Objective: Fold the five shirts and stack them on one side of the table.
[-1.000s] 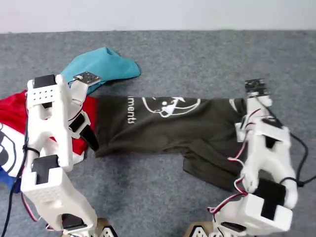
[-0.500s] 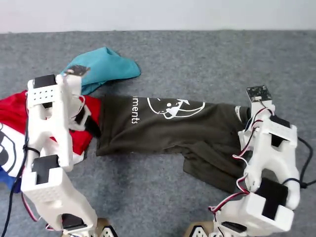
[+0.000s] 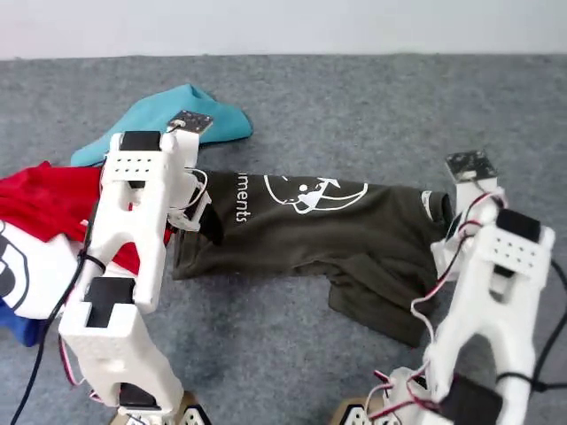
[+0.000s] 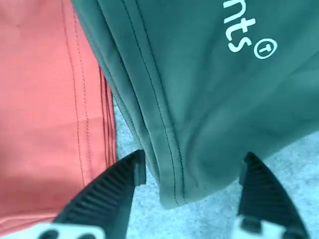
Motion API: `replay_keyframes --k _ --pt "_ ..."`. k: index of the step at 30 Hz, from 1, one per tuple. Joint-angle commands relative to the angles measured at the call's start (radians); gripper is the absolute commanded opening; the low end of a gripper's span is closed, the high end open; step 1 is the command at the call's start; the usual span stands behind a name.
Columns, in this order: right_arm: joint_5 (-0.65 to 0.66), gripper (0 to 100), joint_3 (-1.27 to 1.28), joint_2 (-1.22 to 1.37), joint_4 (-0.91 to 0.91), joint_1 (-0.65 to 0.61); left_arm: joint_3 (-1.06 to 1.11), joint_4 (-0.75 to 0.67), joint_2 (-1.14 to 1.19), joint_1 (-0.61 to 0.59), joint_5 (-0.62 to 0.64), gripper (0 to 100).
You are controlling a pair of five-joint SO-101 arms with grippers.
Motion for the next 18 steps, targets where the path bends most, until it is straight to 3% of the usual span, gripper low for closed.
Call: replay_keyframes --k 1,18 --pt "0.005 20.8 0.117 -0.081 -0.038 -0.03 -0.008 0.012 -0.054 0.009 0.009 30" --pt "0.011 20.3 0.443 -0.116 -0.361 -0.079 -0.005 0.025 -0.052 0.006 0.009 30"
